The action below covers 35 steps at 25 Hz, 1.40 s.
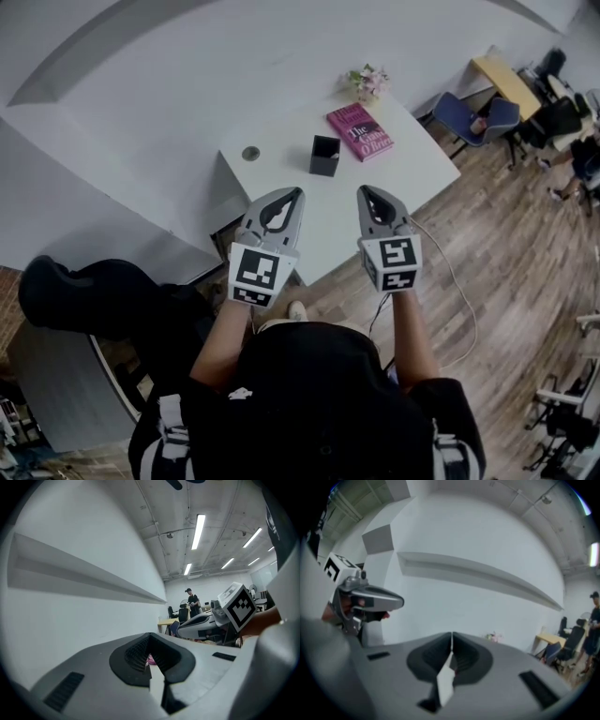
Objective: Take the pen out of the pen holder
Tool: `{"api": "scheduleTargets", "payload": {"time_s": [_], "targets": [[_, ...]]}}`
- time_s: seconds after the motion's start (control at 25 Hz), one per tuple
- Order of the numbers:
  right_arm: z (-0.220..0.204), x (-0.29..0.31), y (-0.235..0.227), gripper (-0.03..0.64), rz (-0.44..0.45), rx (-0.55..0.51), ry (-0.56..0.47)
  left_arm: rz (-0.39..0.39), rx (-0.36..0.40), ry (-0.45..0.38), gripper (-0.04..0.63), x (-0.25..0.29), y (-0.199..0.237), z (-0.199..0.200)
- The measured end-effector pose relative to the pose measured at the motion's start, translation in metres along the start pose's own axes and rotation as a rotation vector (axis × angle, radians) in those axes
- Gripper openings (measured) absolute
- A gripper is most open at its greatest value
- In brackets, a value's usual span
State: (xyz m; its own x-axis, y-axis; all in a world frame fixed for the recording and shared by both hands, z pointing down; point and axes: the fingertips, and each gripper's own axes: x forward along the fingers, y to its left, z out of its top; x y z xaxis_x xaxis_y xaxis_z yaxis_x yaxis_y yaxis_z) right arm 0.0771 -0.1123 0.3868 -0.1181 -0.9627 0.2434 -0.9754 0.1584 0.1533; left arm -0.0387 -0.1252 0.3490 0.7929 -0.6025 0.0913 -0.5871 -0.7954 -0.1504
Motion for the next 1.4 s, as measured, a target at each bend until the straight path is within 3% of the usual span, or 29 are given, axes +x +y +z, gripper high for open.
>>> {"api": "scheduleTargets", "payload": {"time_s": [0.48, 0.92, 1.4], "targets": [[-0.011, 0.039, 0.019, 0.035, 0.036, -0.006, 0.05, 0.003, -0.045, 0.042, 0.02, 0.008, 0.028, -0.029], [-0.024, 0.064, -0.011, 0.035, 0.044, 0.008, 0.072, 0.0, -0.072, 0.062, 0.02, 0.049, 0.028, -0.042], [-0.044, 0.114, -0.05, 0.035, 0.14, 0.038, 0.129, 0.039, -0.089, 0.107, 0.02, 0.109, 0.036, -0.055]]}}
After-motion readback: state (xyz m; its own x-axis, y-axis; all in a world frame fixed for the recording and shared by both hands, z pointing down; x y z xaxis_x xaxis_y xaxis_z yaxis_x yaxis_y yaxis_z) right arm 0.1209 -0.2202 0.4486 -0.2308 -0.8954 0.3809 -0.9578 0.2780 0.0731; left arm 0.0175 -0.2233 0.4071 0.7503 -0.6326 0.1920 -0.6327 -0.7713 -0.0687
